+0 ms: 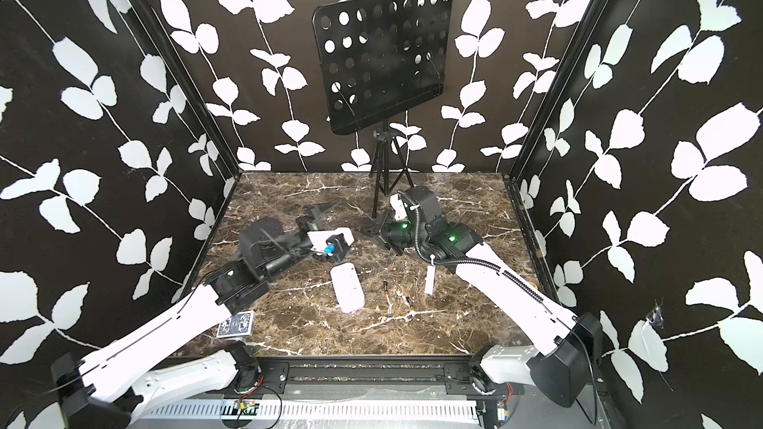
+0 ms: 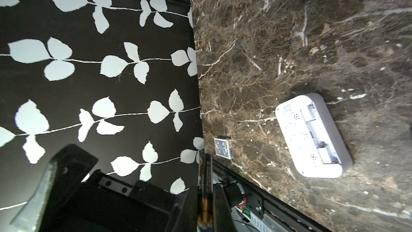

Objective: Insert the battery into the alarm
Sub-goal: Pick up the battery at the center of the board, then install the battery in the alarm.

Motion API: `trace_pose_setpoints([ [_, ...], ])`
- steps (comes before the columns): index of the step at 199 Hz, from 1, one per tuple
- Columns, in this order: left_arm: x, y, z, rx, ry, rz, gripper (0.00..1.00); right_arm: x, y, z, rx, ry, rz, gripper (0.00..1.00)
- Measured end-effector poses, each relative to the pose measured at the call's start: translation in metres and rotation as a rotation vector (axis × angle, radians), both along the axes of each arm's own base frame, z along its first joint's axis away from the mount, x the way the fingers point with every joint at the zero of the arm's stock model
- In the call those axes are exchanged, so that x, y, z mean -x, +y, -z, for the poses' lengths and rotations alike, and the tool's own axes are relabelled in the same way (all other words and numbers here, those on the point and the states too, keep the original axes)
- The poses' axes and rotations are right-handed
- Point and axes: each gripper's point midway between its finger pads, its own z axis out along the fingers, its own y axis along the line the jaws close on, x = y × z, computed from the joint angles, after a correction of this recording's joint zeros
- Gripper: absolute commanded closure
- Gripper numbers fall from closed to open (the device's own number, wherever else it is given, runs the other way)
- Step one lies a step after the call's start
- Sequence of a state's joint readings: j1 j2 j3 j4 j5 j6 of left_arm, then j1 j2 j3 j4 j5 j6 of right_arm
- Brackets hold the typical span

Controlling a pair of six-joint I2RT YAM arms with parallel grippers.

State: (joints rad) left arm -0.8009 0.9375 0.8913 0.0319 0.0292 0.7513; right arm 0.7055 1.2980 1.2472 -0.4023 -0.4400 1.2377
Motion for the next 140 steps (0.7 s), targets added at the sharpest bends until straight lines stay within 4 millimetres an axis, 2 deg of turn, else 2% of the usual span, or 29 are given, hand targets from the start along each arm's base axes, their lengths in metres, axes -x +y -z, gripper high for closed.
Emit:
trace_pose_setpoints([
  [28,0.005,0.041,0.003,0.307,0.287,-0.185,0.01,0.003,-0.008,0.046,0.166,-0.062,-0.043,1.00],
  [51,0.005,0.067,0.033,0.550,0.576,-0.358,0.01,0.016,-0.006,0.086,0.334,-0.138,-0.137,1.00],
  [69,0.005,0.076,0.074,0.678,0.804,-0.482,0.01,0.031,-0.001,0.109,0.450,-0.224,-0.230,1.00],
  [101,0.014,0.071,0.173,0.758,1.199,-0.702,0.08,0.053,0.002,0.147,0.642,-0.354,-0.361,1.00],
  [120,0.027,0.071,0.226,0.733,1.379,-0.852,0.13,0.057,0.002,0.158,0.725,-0.418,-0.395,1.00],
  [140,0.038,0.072,0.258,0.724,1.495,-0.966,0.21,0.055,0.007,0.160,0.761,-0.469,-0.394,1.00],
])
